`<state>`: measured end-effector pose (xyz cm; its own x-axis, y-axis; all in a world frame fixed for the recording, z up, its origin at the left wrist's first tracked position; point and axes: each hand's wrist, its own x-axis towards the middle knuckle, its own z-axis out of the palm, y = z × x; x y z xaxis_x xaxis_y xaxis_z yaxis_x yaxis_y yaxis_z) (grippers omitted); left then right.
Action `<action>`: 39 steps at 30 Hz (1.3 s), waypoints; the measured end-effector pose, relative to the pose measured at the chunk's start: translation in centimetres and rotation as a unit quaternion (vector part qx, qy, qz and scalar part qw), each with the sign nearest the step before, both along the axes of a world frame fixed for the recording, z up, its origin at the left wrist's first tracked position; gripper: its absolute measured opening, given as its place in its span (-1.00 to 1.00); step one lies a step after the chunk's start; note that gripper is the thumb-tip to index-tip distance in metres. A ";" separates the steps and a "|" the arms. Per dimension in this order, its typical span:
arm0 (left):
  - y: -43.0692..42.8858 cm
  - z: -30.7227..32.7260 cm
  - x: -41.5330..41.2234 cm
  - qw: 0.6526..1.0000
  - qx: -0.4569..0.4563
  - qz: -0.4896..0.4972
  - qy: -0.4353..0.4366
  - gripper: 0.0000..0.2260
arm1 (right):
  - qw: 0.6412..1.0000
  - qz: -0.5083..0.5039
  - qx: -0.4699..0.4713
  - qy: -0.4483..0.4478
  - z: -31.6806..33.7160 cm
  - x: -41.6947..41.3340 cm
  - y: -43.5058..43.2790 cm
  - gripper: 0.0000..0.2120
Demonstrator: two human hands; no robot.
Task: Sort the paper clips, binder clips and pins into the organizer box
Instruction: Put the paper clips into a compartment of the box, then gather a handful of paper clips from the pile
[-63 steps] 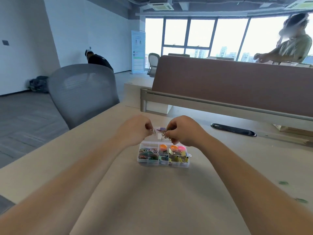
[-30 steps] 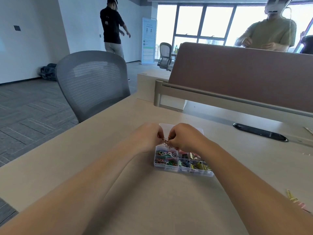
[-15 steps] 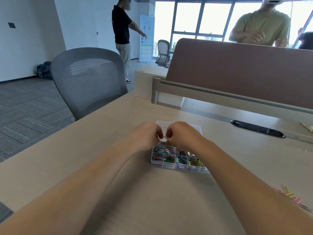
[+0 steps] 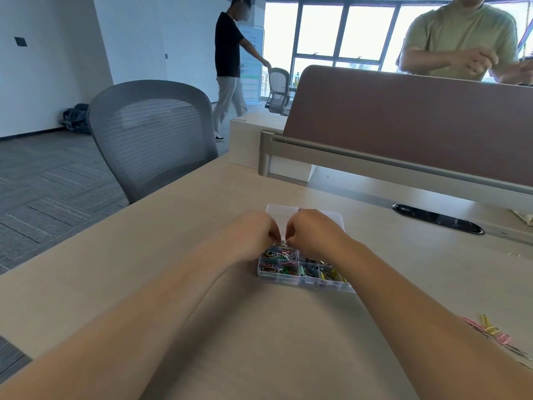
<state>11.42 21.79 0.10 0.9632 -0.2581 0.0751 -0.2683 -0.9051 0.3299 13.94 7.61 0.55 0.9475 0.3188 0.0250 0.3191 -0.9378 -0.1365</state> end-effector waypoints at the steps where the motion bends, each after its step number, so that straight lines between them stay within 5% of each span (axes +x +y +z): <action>1: 0.1 -0.1 0.0 1.000 0.002 0.000 0.004 -0.77 | 1.000 -0.001 -0.002 -0.002 -0.1 -0.1 0.0 -0.81; 14: -0.4 0.2 -0.4 1.000 0.015 0.007 0.026 -0.65 | 0.998 -0.020 -0.038 0.046 -0.2 0.1 0.4 -0.72; 22: -2.0 1.6 -2.0 1.000 0.014 0.018 -0.021 -0.72 | 0.998 -0.009 0.054 -0.007 1.4 -2.8 -2.1 -0.74; 30: -9.1 4.1 -6.7 0.998 -0.005 -0.038 -0.058 -0.78 | 0.994 -0.057 0.093 -0.024 4.0 -8.6 -10.1 -0.72; 39: -20.2 3.1 -9.8 0.987 0.018 -0.161 0.006 -0.76 | 0.986 -0.153 0.056 0.025 3.6 -15.2 -22.8 -0.74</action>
